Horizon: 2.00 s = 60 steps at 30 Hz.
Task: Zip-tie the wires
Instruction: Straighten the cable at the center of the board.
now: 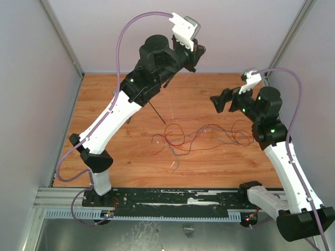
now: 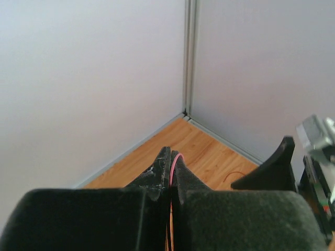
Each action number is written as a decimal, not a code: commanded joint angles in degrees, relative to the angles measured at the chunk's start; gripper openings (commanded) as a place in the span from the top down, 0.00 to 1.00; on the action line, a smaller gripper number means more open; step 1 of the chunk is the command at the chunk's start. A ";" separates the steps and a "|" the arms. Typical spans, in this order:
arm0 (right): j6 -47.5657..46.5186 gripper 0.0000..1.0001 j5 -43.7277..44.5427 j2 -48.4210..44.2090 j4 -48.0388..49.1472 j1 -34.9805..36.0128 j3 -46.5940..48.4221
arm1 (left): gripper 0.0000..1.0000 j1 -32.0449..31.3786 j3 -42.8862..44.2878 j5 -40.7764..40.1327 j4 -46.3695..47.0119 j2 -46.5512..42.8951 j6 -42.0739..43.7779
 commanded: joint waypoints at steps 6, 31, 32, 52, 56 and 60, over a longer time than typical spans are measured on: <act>6.73 0.01 -20.78 -3.60 33.50 2.01 -21.60 | 1.00 0.55 -0.70 -2.45 0.09 -5.45 0.27; 1.79 1.00 -0.05 -0.31 14.77 2.29 -22.22 | 1.00 5.51 -10.63 -5.53 0.96 -12.88 -2.76; 2.15 1.00 1.92 -0.38 12.90 -0.07 -21.60 | 1.00 7.31 -12.02 -5.87 0.50 -13.54 -3.77; 1.30 1.00 17.36 3.65 3.17 -34.68 -15.22 | 1.00 23.49 -63.24 3.77 14.31 -32.89 -19.28; 1.81 1.00 18.85 4.34 3.91 -34.88 -15.59 | 1.00 21.63 -69.26 5.89 14.95 -33.24 -21.08; 3.50 1.00 19.49 5.46 5.83 -34.88 -17.66 | 1.00 19.53 -76.09 7.24 15.52 -33.02 -23.21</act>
